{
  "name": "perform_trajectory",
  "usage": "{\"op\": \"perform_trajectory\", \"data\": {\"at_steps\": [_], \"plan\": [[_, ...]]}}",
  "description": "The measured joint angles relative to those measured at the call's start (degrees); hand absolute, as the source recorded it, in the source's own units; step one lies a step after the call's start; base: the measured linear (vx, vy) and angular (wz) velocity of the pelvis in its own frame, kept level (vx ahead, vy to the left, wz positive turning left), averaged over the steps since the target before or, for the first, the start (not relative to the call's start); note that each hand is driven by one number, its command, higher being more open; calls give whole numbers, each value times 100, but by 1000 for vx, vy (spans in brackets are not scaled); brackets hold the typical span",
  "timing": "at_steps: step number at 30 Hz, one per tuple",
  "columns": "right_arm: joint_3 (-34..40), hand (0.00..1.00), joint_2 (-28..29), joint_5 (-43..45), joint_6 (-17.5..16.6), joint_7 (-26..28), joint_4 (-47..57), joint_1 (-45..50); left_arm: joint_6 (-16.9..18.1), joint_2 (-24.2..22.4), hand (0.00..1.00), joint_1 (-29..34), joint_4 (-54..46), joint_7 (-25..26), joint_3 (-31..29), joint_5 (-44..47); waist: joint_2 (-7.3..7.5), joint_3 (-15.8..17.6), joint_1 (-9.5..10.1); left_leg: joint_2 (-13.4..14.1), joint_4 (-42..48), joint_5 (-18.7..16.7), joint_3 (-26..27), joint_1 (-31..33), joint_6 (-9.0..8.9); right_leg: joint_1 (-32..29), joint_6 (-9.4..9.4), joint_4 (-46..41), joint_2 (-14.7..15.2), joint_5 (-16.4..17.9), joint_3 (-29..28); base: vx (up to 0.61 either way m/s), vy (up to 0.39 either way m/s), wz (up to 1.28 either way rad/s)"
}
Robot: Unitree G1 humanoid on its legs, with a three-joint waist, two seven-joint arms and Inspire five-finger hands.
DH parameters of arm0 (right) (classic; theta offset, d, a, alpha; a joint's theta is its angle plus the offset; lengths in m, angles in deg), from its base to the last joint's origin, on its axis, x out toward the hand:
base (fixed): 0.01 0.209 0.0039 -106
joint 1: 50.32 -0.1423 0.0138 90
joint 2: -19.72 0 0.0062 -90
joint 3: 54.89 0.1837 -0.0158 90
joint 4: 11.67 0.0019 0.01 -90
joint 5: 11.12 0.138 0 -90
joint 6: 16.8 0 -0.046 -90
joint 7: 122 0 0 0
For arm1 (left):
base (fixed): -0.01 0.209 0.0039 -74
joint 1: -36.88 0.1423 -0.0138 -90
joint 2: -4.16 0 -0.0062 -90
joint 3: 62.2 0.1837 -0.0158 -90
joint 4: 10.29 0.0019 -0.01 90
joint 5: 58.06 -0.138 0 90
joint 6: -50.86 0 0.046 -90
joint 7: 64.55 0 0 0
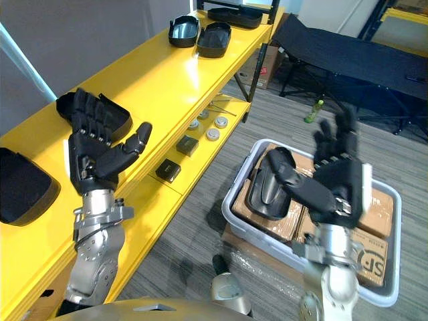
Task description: Walk over and take three plastic housings, then place them on the shelf
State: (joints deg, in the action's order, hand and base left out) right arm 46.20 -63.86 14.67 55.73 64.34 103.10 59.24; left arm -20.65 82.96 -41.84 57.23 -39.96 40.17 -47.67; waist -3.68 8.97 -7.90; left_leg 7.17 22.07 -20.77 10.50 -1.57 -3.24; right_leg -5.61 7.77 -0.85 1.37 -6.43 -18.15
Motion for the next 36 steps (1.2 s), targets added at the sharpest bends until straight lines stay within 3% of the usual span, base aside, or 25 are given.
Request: {"op": "perform_trajectory", "data": {"at_steps": [3, 7, 9, 11, 12, 13, 14, 15, 16, 18, 20, 21, 23, 24, 25, 26, 28, 32, 36], "plan": [[-435, 100, -56, -38, 236, -299, -209, -54, 28, 28, 100, 59, -139, -252, -133, 21, 87, 63, 211, -110, 327, -73, -48, 292, 47, -179, 76, -46, 116, -50, -18, -89, 119, 2], [-743, 100, -3, -32, 402, -522, -301, 101, 71, 40, 100, 35, -300, -281, -120, -210, 120, 182, 253, -262, 493, -110, -257, 314, 125, -310, 86, -333, 147, -62, -36, -40, 87, -9], [-742, 100, 333, 4, 353, -491, -302, 266, 140, 92, 100, -36, -474, -373, 43, -193, 218, 292, 229, -290, 632, -191, -125, 298, 213, -329, 156, -402, 158, -130, -60, -88, 68, -37], [-782, 100, 576, 34, 268, -406, -300, 387, 157, 83, 100, -86, -516, -438, 138, -195, 268, 470, 232, -266, 697, -202, 36, 195, 297, -336, -17, -397, 89, -502, 292, -171, 66, -77], [-906, 100, 579, 32, 214, -317, -300, 303, 117, 72, 100, -117, -495, -454, 106, -188, 167, 611, 306, -106, 566, -99, 304, 138, 432, -336, -226, -165, 34, -972, 618, -300, 37, -119], [-1084, 100, 528, 19, 138, -259, -302, 176, 82, 97, 100, -176, -404, -492, 67, -180, 183, 642, 299, -59, 463, 25, 575, 115, 476, -537, -539, -968, 78, -381, 1206, -299, 23, -111], [-1176, 100, 494, -3, 137, -257, -312, 71, 50, 120, 100, -172, -388, -531, 54, -149, 179, 644, 308, -55, 392, 94, 695, 105, 506, -644, -619, -1475, 152, 12, 1482, -269, 7, -87], [-1344, 100, 438, -40, 88, -260, -417, -251, 5, 174, 100, -163, -385, -655, 38, -17, 156, 650, 325, -11, 270, 238, 874, 88, 528, -743, -754, -2354, 356, 612, 1954, -170, 12, -58], [-1445, 100, 404, -53, 37, -282, -525, -447, 5, 190, 100, -166, -383, -791, 24, 93, 129, 664, 337, 42, 243, 302, 925, 101, 536, -728, -790, -2701, 467, 821, 2157, -186, -17, -69], [-1867, 100, 330, -163, -148, -479, -1301, -1218, 9, 195, 100, -178, -368, -1251, 40, 265, 48, 694, 524, 398, 228, 448, 1157, 108, 395, -378, -945, -3532, 1005, 1175, 2671, -172, -79, -69], [-2129, 100, 361, -612, -149, -859, -1811, -1462, 16, 232, 100, -227, -252, -1478, 104, 363, 56, 682, 689, 634, 200, 567, 1227, 125, 215, 76, -873, -3501, 1291, 1225, 2750, -139, -184, -47], [-2239, 100, 395, -891, -98, -1070, -1910, -1450, 15, 279, 100, -225, -204, -1543, 146, 487, 135, 637, 753, 708, 176, 631, 1251, 158, 110, 294, -795, -3257, 1390, 1179, 2723, -155, -348, -43], [-2332, 100, 493, -1269, 14, -1317, -1931, -1310, 19, 410, 100, -225, -192, -1538, 191, 678, 339, 505, 796, 776, 190, 772, 1278, 402, -107, 610, -389, -2381, 1488, 929, 2728, -122, -376, -35], [-2312, 100, 479, -1441, 136, -1439, -1929, -1277, 11, 448, 100, -229, -155, -1486, 196, 767, 461, 416, 777, 813, 265, 896, 1318, 559, -233, 771, 155, -1795, 1417, 1186, 2776, -74, -366, -50], [-2178, 100, 387, -1595, 332, -1516, -1927, -1273, -1, 409, 100, -259, -75, -1395, 243, 914, 444, 396, 760, 907, 258, 990, 1314, 632, -335, 886, 378, -1326, 1284, 1348, 2825, -59, -370, -57], [-2086, 100, 309, -1640, 429, -1562, -1928, -1243, -9, 370, 100, -284, 19, -1366, 275, 972, 389, 372, 742, 971, 238, 1029, 1271, 663, -391, 947, 358, -1141, 1191, 1380, 2850, -25, -345, -46], [-1475, 100, 91, -1593, 809, -1717, -1928, -881, -132, 12, 100, -289, 343, -1277, 528, 1252, 159, 251, 425, 1169, -4, 1240, 887, 697, -488, 1030, 219, -893, 830, 1423, 2938, 2, -332, -8], [-637, 100, 105, -1248, 875, -1973, -1926, -468, -148, -51, 100, -271, 437, -1264, 694, 1264, 124, 235, 234, 1260, -106, 1356, 528, 622, -391, 1044, 30, -913, 643, 1520, 2924, -6, -161, -14], [-420, 100, 188, -1099, 979, -2046, -1928, -223, -344, -34, 100, -132, 448, -1331, 723, 1253, 115, 239, 216, 936, -789, 1505, 419, 228, -555, 1014, 22, -917, 802, 1513, 2789, -15, 11, -15]]}}
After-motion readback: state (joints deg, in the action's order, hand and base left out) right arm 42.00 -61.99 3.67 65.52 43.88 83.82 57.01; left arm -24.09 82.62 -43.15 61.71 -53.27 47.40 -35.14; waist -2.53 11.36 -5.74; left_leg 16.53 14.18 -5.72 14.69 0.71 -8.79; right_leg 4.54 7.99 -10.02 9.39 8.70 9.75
